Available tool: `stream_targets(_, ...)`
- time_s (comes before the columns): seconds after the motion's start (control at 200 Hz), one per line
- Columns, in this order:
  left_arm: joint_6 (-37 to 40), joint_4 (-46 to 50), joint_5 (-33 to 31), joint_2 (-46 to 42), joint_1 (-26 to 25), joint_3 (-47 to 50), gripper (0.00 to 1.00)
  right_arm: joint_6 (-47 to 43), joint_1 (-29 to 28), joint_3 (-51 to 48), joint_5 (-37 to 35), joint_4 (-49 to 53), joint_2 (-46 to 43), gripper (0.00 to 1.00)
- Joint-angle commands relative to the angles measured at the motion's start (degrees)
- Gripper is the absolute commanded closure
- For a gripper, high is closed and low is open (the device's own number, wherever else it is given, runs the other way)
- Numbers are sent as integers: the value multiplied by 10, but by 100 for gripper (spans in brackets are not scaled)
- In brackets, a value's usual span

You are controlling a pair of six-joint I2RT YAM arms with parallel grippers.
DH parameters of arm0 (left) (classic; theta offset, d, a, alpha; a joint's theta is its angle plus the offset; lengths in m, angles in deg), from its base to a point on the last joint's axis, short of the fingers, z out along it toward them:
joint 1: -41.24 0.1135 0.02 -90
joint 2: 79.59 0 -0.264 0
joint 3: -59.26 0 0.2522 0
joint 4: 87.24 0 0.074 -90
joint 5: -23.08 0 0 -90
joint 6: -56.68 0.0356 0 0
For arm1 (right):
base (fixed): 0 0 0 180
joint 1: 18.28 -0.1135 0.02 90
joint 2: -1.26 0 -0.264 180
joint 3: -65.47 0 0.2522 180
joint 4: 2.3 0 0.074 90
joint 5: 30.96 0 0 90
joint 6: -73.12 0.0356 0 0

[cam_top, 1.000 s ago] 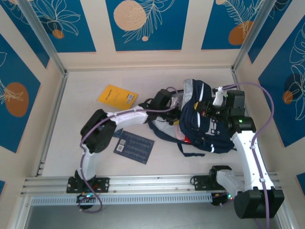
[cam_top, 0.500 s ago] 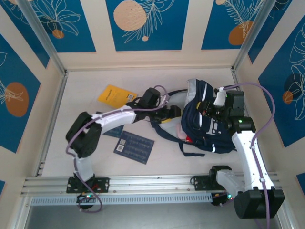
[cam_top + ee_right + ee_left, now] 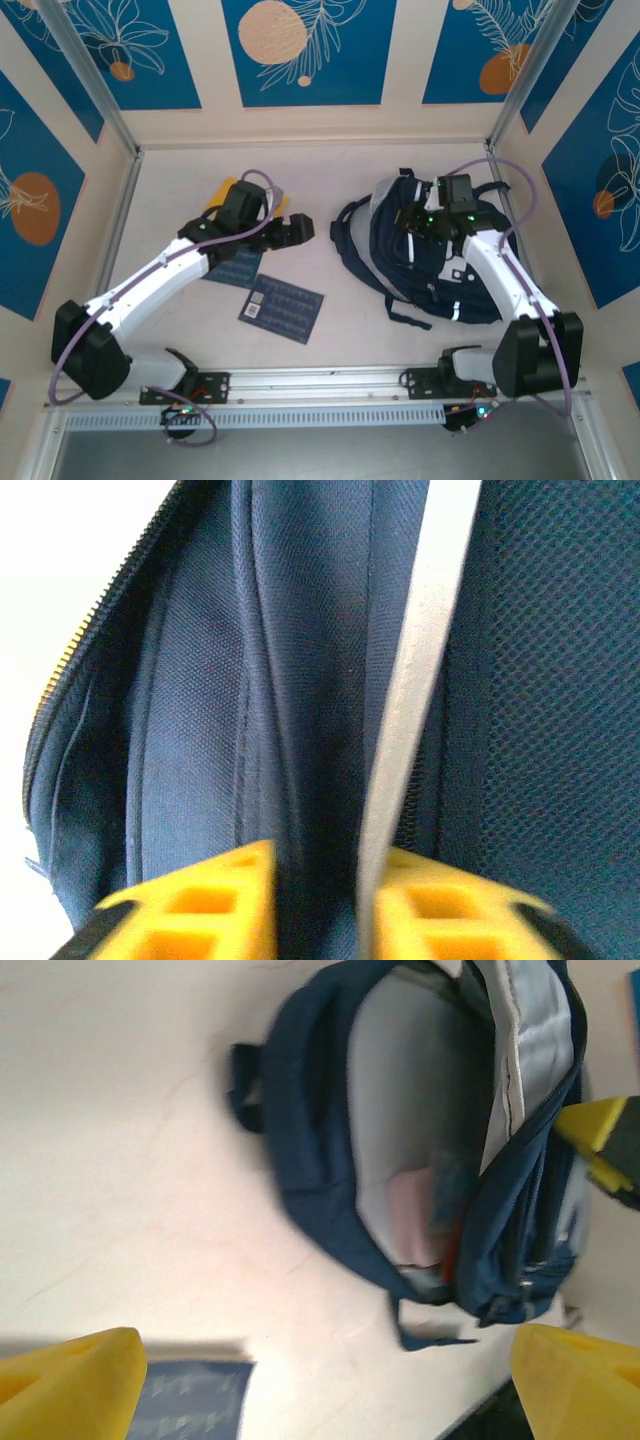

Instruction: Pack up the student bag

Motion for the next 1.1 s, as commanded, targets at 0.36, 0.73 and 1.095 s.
stream_targets(0.36, -14, 120, -98, -70, 67, 144, 4, -90, -150, 46, -194, 41, -16, 53)
stream_targets(0.73, -79, 100, -53, -96, 65, 245, 6, -92, -401, 46, -16, -30, 148, 61)
stream_targets(1.095, -138, -20, 36, -117, 47, 343, 11, -111, -433, 158, -9, -18, 338, 54)
